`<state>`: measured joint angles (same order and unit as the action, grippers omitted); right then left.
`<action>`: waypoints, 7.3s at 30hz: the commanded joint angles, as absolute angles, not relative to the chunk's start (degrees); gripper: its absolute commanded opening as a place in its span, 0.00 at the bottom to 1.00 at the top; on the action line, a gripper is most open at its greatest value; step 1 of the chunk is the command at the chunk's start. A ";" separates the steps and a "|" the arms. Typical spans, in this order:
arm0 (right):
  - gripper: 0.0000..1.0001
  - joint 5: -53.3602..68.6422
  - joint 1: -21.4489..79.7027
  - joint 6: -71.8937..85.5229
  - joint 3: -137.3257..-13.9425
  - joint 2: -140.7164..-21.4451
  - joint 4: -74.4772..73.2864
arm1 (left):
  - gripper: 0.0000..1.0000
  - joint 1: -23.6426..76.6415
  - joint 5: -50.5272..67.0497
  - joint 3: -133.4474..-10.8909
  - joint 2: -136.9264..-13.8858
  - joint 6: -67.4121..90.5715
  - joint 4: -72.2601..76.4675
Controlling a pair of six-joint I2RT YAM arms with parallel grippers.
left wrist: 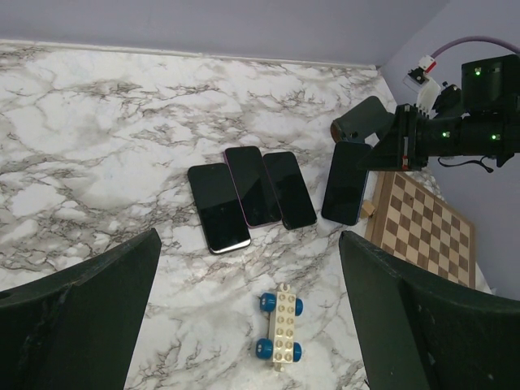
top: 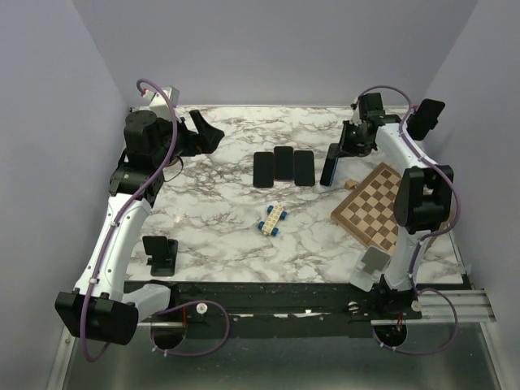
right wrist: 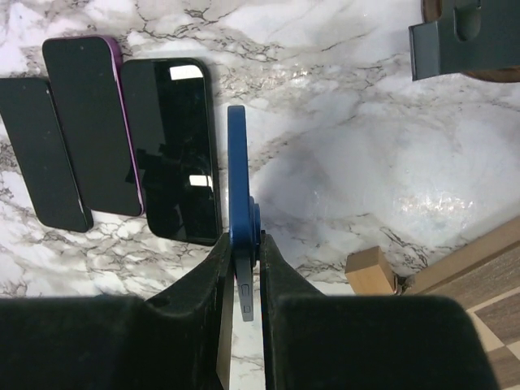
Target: Remove the phone from the phone stand
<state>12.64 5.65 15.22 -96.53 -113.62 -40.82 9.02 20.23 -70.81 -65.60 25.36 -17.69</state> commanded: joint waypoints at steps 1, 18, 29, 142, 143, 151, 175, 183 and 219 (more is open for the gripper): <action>0.01 10.44 5.54 14.33 -98.89 -116.34 -43.75 | 0.99 9.15 21.40 -72.04 -65.74 25.40 -17.05; 0.01 10.67 6.33 15.50 -97.88 -121.52 -37.14 | 0.99 9.23 21.89 -72.19 -66.44 25.58 -17.14; 0.01 14.45 6.33 20.41 -96.47 -125.11 -29.13 | 0.99 9.20 21.65 -72.25 -66.36 25.58 -17.24; 1.00 -7.47 -14.41 14.53 -68.94 -96.82 22.67 | 0.99 9.40 27.34 -71.09 -64.15 29.44 -14.24; 1.00 -6.70 -14.51 13.45 -69.67 -97.60 22.68 | 0.99 9.38 27.29 -71.18 -64.23 29.44 -14.30; 1.00 -4.22 -15.99 12.59 -73.15 -101.04 23.27 | 0.99 9.40 27.54 -71.22 -64.86 29.44 -14.41; 1.00 2.25 -18.84 8.10 -78.46 -107.53 24.08 | 0.99 9.40 28.43 -71.18 -65.74 29.88 -14.03; 0.92 5.80 -20.04 6.72 -81.15 -109.68 22.24 | 0.99 9.40 28.68 -71.19 -65.82 29.89 -13.99; 0.01 9.90 -20.92 9.54 -82.65 -108.58 19.34 | 0.99 9.40 28.85 -70.82 -66.75 29.77 -13.54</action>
<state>10.02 -20.62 5.52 -84.33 -111.37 17.61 9.50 27.70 -70.81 -66.67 29.69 -15.07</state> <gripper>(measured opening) 0.802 0.990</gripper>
